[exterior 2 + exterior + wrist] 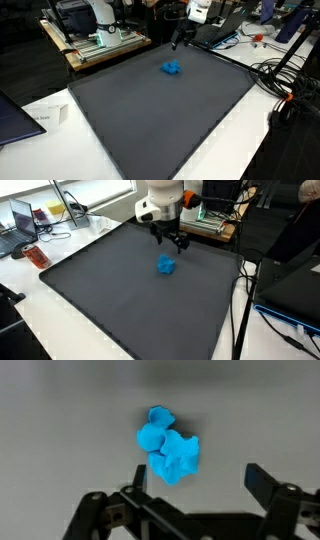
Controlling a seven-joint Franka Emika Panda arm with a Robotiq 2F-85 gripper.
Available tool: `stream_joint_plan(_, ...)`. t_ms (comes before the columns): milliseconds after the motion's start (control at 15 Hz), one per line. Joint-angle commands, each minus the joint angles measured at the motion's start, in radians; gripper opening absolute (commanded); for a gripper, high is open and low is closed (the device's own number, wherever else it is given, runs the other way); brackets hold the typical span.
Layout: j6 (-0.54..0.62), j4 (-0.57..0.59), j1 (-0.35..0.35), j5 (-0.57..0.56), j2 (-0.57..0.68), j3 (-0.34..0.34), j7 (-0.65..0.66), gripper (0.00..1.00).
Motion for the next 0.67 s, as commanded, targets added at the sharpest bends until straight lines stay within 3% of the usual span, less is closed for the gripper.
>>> stream_joint_plan(0,-0.047,0.094,0.025,-0.041,0.081,-0.014,0.008,1.00)
stream_joint_plan(600,-0.093,0.212,0.114,-0.163,0.202,-0.049,0.099,1.00)
